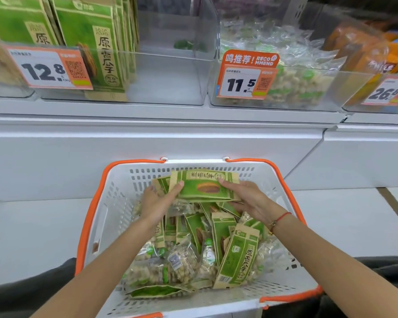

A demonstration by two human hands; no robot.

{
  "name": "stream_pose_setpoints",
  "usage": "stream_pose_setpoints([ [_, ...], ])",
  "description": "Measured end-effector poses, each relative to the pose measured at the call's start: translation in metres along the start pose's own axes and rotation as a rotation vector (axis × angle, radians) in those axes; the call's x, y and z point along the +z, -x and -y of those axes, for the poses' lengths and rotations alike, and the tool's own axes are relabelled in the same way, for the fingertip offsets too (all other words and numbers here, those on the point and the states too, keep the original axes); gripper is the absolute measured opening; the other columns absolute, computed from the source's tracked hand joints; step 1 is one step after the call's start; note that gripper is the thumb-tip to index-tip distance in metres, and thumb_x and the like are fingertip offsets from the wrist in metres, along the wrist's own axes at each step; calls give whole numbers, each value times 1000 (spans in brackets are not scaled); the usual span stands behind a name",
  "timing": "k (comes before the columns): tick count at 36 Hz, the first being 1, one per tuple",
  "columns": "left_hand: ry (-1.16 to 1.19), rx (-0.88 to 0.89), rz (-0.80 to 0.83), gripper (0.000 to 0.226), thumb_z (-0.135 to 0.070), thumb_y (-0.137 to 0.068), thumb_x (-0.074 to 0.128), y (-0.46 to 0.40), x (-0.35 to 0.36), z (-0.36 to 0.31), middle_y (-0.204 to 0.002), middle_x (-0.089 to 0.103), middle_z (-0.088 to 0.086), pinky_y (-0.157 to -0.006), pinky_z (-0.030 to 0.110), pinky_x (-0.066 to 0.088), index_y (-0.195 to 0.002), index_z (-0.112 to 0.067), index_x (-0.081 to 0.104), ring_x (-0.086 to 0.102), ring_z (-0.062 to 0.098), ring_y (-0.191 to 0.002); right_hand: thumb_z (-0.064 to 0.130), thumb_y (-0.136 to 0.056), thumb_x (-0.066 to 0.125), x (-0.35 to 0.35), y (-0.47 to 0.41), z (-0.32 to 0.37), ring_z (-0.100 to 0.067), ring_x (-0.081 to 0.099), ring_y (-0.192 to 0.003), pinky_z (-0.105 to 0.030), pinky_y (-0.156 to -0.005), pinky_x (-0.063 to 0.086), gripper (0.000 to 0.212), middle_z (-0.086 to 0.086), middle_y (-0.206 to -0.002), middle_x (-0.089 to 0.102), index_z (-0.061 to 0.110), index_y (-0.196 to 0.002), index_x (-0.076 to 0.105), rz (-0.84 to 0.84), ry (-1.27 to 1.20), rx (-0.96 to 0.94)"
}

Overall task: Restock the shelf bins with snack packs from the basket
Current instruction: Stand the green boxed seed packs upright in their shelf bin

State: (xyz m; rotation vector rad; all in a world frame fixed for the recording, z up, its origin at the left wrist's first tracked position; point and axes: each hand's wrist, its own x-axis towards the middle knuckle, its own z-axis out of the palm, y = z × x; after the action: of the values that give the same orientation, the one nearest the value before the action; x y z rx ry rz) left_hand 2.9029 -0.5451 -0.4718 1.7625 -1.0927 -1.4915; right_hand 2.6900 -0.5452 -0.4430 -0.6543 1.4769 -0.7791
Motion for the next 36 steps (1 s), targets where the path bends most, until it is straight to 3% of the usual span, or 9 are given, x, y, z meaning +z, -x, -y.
stream_pose_setpoints([
  [6, 713, -306, 314, 58, -25, -74, 70, 3, 19, 2, -125, 59, 18, -102, 36, 44, -125, -5, 49, 57, 26, -115, 20, -84, 70, 9, 6, -12, -12, 70, -81, -22, -68, 57, 29, -4, -92, 73, 7, -109, 64, 128, 181, -22],
  [9, 652, -271, 248, 43, -20, -81, 68, 0, 25, 8, -116, 65, 14, -84, 33, 50, -120, -8, 53, 63, 22, -103, 24, -80, 75, -1, 9, -9, -15, 64, -103, -26, -86, 53, 39, 1, -111, 68, 14, -116, 64, 245, 703, -118],
  [13, 465, -123, 280, 100, -29, -69, 78, -4, 16, 14, -147, 39, 15, -110, 45, 35, -150, -18, 20, 41, 29, -132, 31, -77, 77, -29, 14, -16, -20, 53, -109, -28, -83, 42, 58, -1, -117, 56, 19, -128, 53, 214, 1571, -132],
  [17, 337, -66, 328, 99, -31, -71, 75, -5, 11, 15, -150, 35, 12, -110, 43, 32, -150, -14, 18, 37, 27, -136, 32, -79, 74, -34, 20, -38, -22, 51, -85, -23, -63, 34, 22, 1, -84, 54, 21, -79, 55, 144, 1655, -243],
  [20, 241, -15, 276, 85, -35, -83, 66, -1, 7, 11, -151, 31, 9, -110, 42, 30, -150, -13, 18, 34, 28, -137, 28, -84, 67, -33, 21, -35, -20, 49, -79, -26, -61, 34, 22, 0, -82, 53, 17, -75, 51, 127, 1675, -314],
  [25, -26, 125, 256, 85, -53, -87, 52, 3, 2, 3, -159, 12, 1, -114, 46, 24, -152, -20, 8, 21, 24, -144, 28, -90, 63, -27, 24, -7, -24, 60, -95, -30, -74, 43, 21, -8, -101, 65, 8, -96, 61, 212, 1535, -231],
  [28, -142, 166, 256, 75, -46, -93, 48, 4, 4, 2, -159, 12, 1, -114, 40, 21, -152, -18, 9, 19, 21, -144, 22, -92, 61, -13, 31, 5, -11, 57, -74, -22, -63, 41, 26, 0, -82, 59, 9, -113, 52, 319, 1267, -122],
  [31, -179, 168, 253, 73, -46, -94, 46, 9, 3, 0, -159, 13, 1, -114, 39, 21, -152, -20, 11, 20, 20, -144, 8, -88, 65, 1, 34, 11, 0, 58, -53, -13, -53, 45, 44, 2, -70, 63, 12, -126, 44, 204, 728, -63],
  [36, -216, 164, 323, 61, -38, -99, 40, 18, 5, -10, -151, 16, -12, -113, 35, 20, -150, -18, 15, 19, 17, -143, 6, -89, 62, 16, 32, 16, -11, 67, -64, -16, -55, 54, 3, -8, -78, 72, 6, -92, 62, 64, -86, 57],
])
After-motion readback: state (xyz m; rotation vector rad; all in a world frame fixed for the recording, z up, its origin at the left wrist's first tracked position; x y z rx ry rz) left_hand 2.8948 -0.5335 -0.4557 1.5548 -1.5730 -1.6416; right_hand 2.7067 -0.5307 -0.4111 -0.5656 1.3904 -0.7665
